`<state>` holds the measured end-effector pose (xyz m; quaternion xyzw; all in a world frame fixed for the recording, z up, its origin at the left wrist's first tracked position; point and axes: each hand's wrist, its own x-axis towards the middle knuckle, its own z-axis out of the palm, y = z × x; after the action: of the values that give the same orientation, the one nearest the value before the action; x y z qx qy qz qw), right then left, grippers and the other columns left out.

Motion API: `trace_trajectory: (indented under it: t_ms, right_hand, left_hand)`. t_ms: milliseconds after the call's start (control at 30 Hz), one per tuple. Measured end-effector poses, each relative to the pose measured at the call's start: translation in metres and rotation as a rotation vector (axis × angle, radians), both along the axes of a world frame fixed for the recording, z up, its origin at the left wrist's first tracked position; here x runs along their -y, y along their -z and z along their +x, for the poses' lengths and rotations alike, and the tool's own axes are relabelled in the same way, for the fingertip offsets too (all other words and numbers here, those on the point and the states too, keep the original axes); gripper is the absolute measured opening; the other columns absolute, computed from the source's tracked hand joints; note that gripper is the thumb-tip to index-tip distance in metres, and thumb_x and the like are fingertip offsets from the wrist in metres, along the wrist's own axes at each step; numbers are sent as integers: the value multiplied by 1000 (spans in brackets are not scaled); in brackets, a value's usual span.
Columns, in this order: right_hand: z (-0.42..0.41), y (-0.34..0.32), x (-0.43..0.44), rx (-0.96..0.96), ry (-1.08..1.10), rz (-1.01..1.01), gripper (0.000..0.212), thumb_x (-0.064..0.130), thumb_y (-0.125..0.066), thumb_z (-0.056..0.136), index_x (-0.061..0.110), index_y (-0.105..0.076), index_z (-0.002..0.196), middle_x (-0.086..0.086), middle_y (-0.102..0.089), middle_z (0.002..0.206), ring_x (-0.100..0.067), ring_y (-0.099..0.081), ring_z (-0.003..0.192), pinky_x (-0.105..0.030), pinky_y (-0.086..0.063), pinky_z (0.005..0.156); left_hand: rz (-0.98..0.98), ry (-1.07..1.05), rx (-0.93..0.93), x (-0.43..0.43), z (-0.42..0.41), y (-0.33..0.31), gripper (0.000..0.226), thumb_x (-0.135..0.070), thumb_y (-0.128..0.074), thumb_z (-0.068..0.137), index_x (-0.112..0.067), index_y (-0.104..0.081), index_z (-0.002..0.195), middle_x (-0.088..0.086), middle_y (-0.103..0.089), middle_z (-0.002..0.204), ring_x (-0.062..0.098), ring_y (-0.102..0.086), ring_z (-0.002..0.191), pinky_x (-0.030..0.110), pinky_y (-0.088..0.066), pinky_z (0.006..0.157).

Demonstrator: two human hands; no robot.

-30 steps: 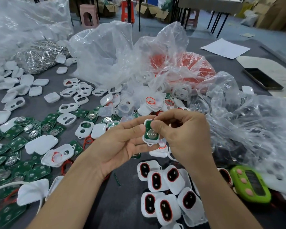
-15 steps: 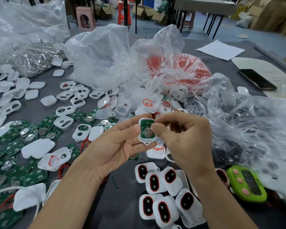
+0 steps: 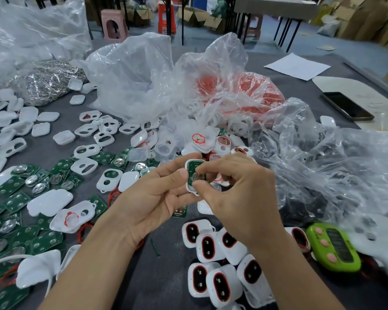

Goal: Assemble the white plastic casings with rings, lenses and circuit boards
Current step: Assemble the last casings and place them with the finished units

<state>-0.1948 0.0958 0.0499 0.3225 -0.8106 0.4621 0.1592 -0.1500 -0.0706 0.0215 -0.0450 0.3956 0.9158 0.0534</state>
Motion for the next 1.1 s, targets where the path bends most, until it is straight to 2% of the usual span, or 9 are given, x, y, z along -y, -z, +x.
trace_trajectory:
  t_ms: [400, 500, 600, 667, 733, 833, 933, 1000, 1100]
  right_hand:
    - [-2, 1, 0, -18, -8, 27, 22, 18, -90, 70, 27, -80, 87, 14, -70, 77, -8, -61, 81, -13, -47, 72]
    - [-3, -1, 0, 167, -26, -109, 17, 23, -86, 71, 30, -80, 85, 12, -72, 77, -15, -64, 71, -28, -53, 67]
    - [-16, -6, -9, 408, 59, -310, 13, 17, -84, 78, 28, -81, 83, 8, -76, 75, -21, -71, 68, -39, -61, 67]
    - [-29, -7, -23, 363, 214, -174, 16, 14, -82, 81, 30, -81, 80, 15, -74, 70, -10, -69, 64, -32, -60, 62]
    - [-36, -8, -33, 300, 257, 58, 18, 14, -82, 80, 31, -81, 76, 22, -69, 63, -2, -62, 55, -16, -48, 53]
    - [-30, -10, -29, 348, 63, 311, 16, 18, -85, 71, 33, -81, 73, 27, -68, 65, 7, -63, 63, -5, -42, 59]
    - [-17, -4, -15, 364, -44, 607, 15, 30, -87, 67, 33, -80, 80, 17, -69, 67, 0, -65, 68, -12, -51, 63]
    - [-14, 0, -11, 341, -38, 681, 13, 32, -85, 70, 30, -80, 82, 15, -68, 70, -4, -64, 72, -23, -55, 71]
    - [-12, 1, -9, 309, -20, 729, 9, 32, -83, 73, 30, -78, 80, 14, -69, 75, -6, -63, 76, -25, -55, 73]
  left_hand:
    - [-3, -12, -11, 0, 0, 1, 32, -6, -55, 91, -13, -80, 110, 13, -76, 113, 25, -75, 102, 34, -63, 76]
    - [-10, -16, -19, 0, -1, 0, 31, -9, -78, 81, -13, -80, 111, 13, -76, 115, 25, -75, 104, 38, -63, 81]
    - [32, -26, -3, 3, -1, -2, 58, -14, -99, 57, -10, -79, 111, 19, -72, 124, 32, -73, 109, 41, -64, 79]
    - [66, -46, 10, 6, 0, -3, 59, -13, -99, 56, -9, -79, 111, 23, -69, 127, 35, -71, 112, 41, -64, 77]
    - [89, -81, 27, 11, 0, -4, 40, -11, -88, 72, -9, -79, 111, 25, -67, 129, 35, -71, 112, 41, -64, 76]
    - [75, -137, 46, 17, -1, -4, 30, -10, -59, 87, -13, -81, 106, 21, -70, 127, 32, -72, 110, 37, -64, 75]
    - [53, -164, 51, 18, -2, -4, 31, -12, -57, 86, -15, -81, 106, 19, -70, 128, 30, -72, 111, 37, -63, 77]
    - [53, -155, 45, 17, -1, -6, 27, -14, -64, 86, -15, -81, 107, 19, -69, 130, 30, -72, 112, 37, -63, 77]
    - [74, -134, 27, 16, 1, -7, 29, -16, -79, 79, -13, -80, 108, 21, -68, 131, 32, -71, 112, 39, -64, 77]
